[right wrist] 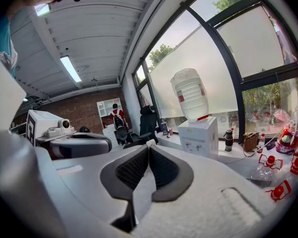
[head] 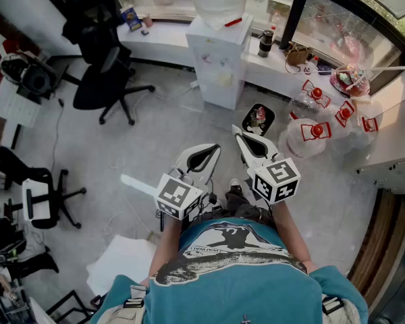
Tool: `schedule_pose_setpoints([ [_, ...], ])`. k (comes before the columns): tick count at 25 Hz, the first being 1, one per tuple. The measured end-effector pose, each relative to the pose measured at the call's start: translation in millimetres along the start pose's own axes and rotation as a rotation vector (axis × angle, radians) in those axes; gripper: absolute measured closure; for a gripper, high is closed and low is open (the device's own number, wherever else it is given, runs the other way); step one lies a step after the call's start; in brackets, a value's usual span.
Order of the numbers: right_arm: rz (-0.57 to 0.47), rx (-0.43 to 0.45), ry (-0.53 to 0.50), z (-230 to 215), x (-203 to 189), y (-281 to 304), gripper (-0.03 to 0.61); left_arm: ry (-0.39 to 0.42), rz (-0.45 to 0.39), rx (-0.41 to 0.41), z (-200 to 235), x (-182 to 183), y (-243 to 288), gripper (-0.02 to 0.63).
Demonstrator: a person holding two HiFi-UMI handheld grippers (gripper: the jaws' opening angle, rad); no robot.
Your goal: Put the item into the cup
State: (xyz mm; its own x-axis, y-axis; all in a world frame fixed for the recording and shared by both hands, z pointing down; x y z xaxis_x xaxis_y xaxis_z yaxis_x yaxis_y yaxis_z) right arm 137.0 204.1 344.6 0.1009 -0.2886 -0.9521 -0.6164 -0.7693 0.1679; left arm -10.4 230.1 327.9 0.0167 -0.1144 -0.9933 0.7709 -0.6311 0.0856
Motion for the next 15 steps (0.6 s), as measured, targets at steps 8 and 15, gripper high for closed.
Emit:
schedule_pose_setpoints([
  [8, -0.02, 0.007, 0.02, -19.3, 4.1, 7.8, 0.565, -0.007, 0.009, 0.006, 4.9, -0.7, 19.4, 0.598],
  [15, -0.005, 0.016, 0.031, -41.0, 7.6, 16.4, 0.565, -0.015, 0.016, 0.015, 12.2, 0.7, 41.5, 0.598],
])
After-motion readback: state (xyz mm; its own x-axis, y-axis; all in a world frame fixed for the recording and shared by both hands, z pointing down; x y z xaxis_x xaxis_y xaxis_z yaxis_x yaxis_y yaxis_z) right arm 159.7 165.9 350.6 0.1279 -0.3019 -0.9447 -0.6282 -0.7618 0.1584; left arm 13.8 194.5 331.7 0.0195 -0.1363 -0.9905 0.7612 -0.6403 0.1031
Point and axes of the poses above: the fingertips, and each gripper's own axes: y forward along the fingers, z to its left, x out of its top, the point moved 7 cm from there along -y, backward along the fingers, and after that the axes turned 5 degrees about -z, right-handed, at the moved point
